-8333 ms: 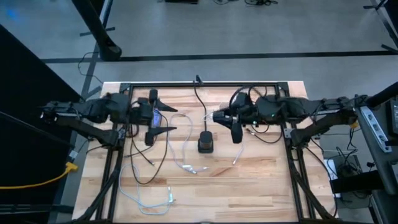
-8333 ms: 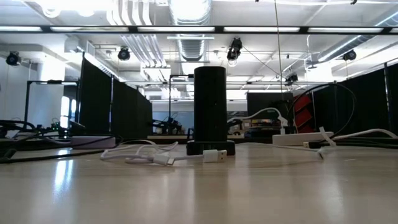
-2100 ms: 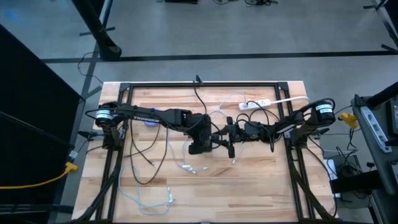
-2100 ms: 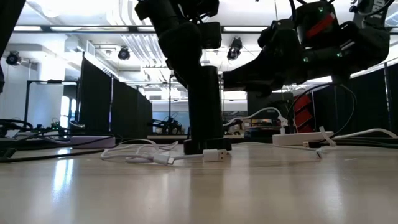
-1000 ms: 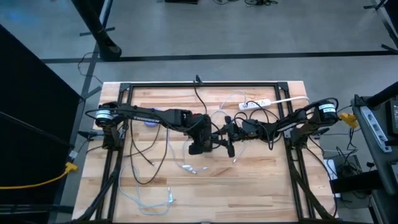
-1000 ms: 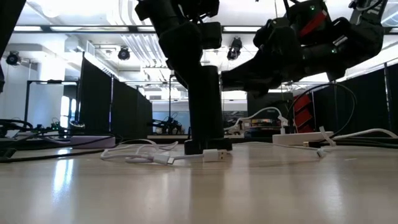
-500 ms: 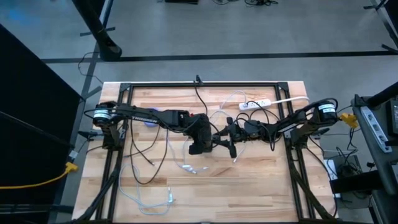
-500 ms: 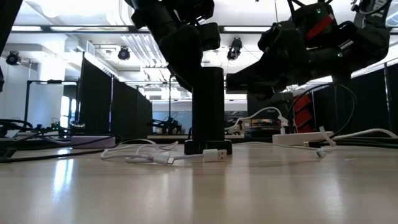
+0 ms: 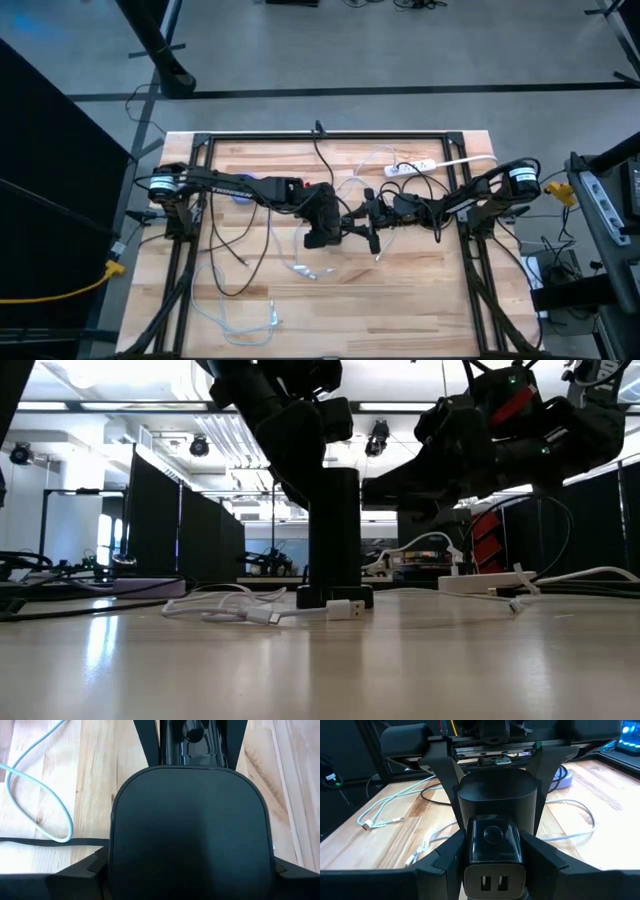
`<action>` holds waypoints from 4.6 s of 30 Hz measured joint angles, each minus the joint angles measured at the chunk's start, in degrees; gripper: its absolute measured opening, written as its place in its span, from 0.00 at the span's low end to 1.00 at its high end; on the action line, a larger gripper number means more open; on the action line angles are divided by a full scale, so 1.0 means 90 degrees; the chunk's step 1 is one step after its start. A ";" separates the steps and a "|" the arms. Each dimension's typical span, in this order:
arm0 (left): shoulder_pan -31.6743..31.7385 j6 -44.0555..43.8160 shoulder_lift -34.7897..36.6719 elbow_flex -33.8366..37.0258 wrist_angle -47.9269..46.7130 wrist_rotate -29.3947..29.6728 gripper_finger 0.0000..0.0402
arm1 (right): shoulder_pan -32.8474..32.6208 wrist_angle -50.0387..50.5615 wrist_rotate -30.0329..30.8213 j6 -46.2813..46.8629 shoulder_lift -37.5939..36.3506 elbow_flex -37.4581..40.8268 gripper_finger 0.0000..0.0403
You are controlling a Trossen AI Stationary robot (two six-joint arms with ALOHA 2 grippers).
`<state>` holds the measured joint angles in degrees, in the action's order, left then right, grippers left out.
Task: Insert USB
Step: Insert the black charger adapter into the black outlet extension, then insert the purple charger cable into the black charger adapter
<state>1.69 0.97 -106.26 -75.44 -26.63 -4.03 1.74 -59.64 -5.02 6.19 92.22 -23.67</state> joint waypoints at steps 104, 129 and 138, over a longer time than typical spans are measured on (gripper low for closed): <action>-0.2065 -0.3098 0.4905 0.3154 -0.2012 0.0056 0.24 | -0.2681 0.8741 0.0416 0.1871 0.0258 -0.5008 0.11; -0.2448 -0.3239 0.4935 0.3505 -0.1470 0.0707 0.14 | -0.2244 1.0392 0.1076 0.1477 0.2587 -0.6751 0.42; -0.2450 -0.3237 0.4935 0.3511 -0.1261 0.0730 0.14 | -0.2218 1.0255 0.1354 0.1480 0.2852 -0.6787 0.35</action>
<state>-20.36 -28.16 -61.84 -43.84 -37.98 2.53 -18.22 32.65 7.17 19.51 117.89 -84.75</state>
